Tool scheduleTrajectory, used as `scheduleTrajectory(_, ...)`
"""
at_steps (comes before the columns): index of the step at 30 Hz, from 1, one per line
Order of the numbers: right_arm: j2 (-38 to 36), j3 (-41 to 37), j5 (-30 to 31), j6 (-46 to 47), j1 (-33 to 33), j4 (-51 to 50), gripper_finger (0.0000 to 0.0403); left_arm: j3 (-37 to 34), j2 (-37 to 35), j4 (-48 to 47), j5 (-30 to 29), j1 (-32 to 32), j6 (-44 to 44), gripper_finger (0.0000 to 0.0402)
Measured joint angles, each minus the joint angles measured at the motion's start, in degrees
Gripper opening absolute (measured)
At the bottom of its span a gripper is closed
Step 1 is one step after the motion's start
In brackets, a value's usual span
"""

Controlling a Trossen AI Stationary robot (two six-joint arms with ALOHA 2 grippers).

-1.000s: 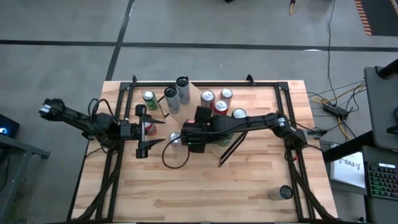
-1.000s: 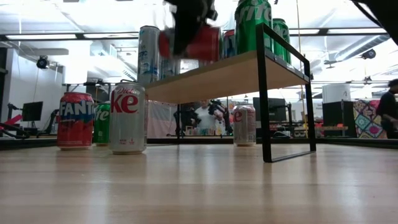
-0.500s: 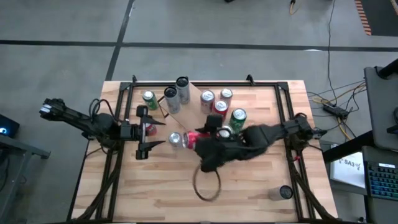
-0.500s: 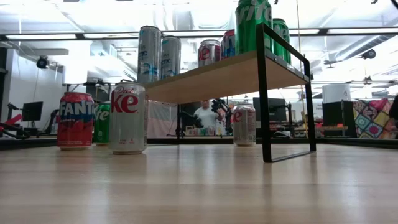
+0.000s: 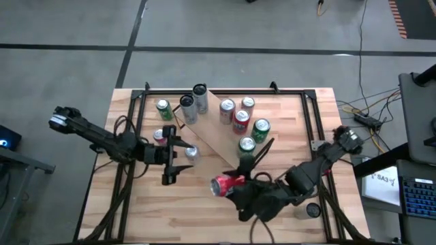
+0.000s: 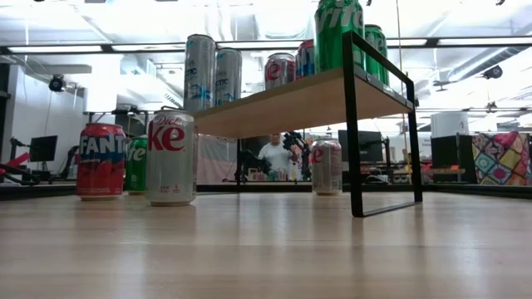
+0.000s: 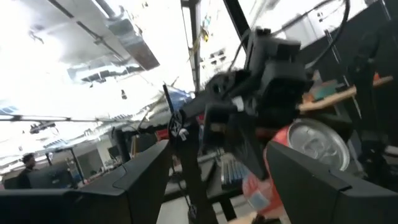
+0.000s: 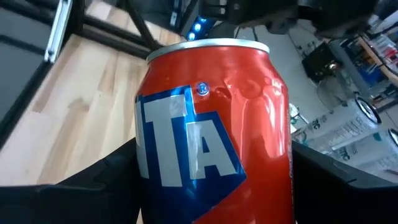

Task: Place canned beverage on shelf
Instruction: Put the right orange soda can on the shelf aligned with the other orange soda can

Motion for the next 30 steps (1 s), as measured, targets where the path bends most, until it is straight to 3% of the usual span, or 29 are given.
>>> scheduleTrajectory(5,-8.08,-17.00,0.88,-1.51,0.30,18.69,0.0289,0.00,3.31,3.81,0.06,-1.38,-0.06,0.0251)
scheduleTrajectory(10,-12.87,-34.28,0.31,-12.46,0.28,49.09,0.0289,1.44,7.22,5.06,0.02,-2.45,-0.74,0.0251)
scheduleTrajectory(14,-13.53,-41.63,-1.00,-18.44,0.69,66.76,0.0289,5.35,11.73,4.65,0.02,-2.69,-2.32,0.0253)
scheduleTrajectory(17,-13.27,-43.49,-1.03,-19.32,0.80,69.12,0.0289,9.72,15.83,0.77,0.00,-2.82,-3.86,0.0271)
scheduleTrajectory(25,-13.22,-44.87,1.83,-18.56,1.48,69.09,0.0290,20.36,24.83,-10.45,-3.14,-3.70,-1.93,0.0373)
scheduleTrajectory(30,-13.22,-45.41,1.68,-18.96,1.54,69.31,0.0290,25.84,29.63,-12.99,-3.74,-3.61,-3.70,0.0397)
